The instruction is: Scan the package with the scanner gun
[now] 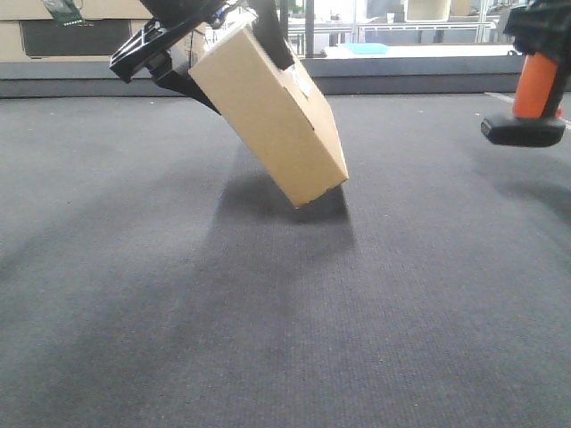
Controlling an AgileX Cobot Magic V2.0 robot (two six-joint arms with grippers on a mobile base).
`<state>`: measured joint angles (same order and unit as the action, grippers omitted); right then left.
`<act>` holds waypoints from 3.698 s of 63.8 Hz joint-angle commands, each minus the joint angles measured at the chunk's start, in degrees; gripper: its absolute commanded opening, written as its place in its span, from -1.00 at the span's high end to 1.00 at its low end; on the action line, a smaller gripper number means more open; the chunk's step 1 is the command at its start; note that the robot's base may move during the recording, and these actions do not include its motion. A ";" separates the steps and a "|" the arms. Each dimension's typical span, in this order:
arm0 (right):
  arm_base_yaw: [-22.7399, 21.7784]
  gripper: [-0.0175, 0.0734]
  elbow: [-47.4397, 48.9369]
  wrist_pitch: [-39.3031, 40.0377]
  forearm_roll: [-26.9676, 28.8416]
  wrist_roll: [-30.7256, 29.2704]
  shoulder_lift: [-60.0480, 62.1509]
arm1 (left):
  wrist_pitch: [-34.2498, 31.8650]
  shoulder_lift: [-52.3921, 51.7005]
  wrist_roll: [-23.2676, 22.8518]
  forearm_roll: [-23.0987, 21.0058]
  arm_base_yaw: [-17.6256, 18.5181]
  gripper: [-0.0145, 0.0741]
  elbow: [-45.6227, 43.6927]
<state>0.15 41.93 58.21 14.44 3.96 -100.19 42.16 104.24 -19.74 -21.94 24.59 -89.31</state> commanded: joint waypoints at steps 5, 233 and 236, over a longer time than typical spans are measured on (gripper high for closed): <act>0.06 0.97 0.30 7.08 0.13 1.67 -1.98 | -1.08 -0.34 0.14 -0.73 0.47 0.92 -0.40; 0.06 0.98 -29.40 -34.22 -5.51 -3.96 64.36 | 16.75 -9.82 15.24 25.46 -21.61 0.92 5.26; 0.06 0.98 -29.40 -35.39 -5.51 -3.96 65.56 | 16.34 -9.82 16.16 24.68 -22.55 0.92 5.26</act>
<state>0.15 12.73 24.63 9.33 0.90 -36.81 60.74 95.00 -5.56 4.98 3.48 -84.11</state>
